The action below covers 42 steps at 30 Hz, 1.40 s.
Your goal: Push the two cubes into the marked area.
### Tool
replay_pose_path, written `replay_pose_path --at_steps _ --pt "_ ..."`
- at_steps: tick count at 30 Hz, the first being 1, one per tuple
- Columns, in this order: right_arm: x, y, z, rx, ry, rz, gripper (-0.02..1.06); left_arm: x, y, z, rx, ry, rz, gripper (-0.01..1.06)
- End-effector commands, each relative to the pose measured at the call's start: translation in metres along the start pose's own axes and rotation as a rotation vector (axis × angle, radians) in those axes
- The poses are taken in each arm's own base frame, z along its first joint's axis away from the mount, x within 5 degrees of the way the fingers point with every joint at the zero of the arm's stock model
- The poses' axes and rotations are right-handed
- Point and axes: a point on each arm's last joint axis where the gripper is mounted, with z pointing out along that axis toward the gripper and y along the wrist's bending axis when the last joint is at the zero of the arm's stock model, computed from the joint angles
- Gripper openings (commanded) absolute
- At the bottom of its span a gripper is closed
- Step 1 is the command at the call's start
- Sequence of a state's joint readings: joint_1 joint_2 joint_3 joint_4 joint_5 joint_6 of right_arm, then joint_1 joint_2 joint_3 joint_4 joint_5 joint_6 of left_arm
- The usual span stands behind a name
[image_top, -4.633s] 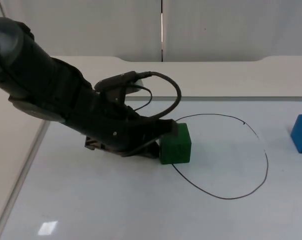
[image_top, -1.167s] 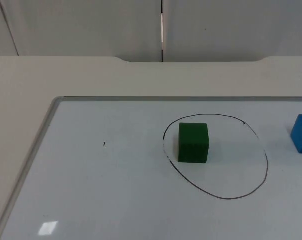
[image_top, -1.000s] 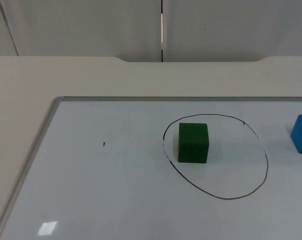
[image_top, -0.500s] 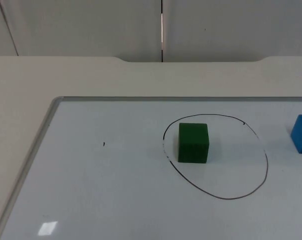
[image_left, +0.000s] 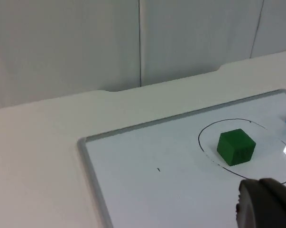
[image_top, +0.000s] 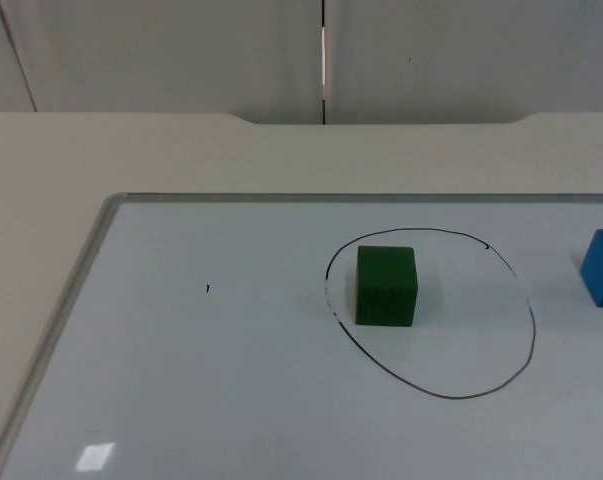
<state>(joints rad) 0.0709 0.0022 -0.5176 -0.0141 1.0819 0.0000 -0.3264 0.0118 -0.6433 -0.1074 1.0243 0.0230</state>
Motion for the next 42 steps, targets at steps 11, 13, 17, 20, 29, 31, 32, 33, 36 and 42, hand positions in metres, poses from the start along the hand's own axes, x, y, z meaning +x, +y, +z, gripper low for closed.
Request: replay_pose_path --at_steps 11,13,17,20,29,31,32,33,36,42 --pt "0.000 -0.001 0.000 0.012 -0.003 -0.001 1.05 0.024 0.010 0.010 -0.092 0.160 0.001 0.00" --pt "0.000 -0.001 0.000 0.012 -0.003 -0.001 1.05 0.024 0.010 0.010 -0.091 0.162 0.016 0.00" --pt "0.000 -0.001 0.000 0.012 -0.003 -0.001 1.05 0.028 0.009 0.017 -0.073 0.162 0.011 0.00" --pt "0.000 -0.001 0.000 0.012 -0.003 -0.001 1.05 0.039 0.009 0.029 -0.064 0.193 0.002 0.00" --pt "0.000 -0.001 0.000 0.012 -0.003 -0.001 1.05 0.037 0.010 0.028 -0.069 0.186 0.006 0.00" --pt "0.000 -0.001 0.000 0.012 -0.003 -0.001 1.05 0.037 0.010 0.028 -0.069 0.186 0.006 0.00" --pt "0.000 -0.001 0.000 0.012 -0.003 -0.001 1.05 0.037 0.010 0.028 -0.069 0.186 0.006 0.00" --pt "0.000 -0.001 0.000 0.012 -0.003 -0.001 1.05 0.037 0.010 0.028 -0.069 0.186 0.006 0.00" --pt "0.000 -0.001 0.000 0.012 -0.003 -0.001 1.05 0.037 0.010 0.028 -0.071 0.186 0.007 0.00" --pt "0.000 -0.002 0.000 0.026 -0.003 0.017 1.05 0.037 0.010 0.028 -0.071 0.186 0.007 0.00"
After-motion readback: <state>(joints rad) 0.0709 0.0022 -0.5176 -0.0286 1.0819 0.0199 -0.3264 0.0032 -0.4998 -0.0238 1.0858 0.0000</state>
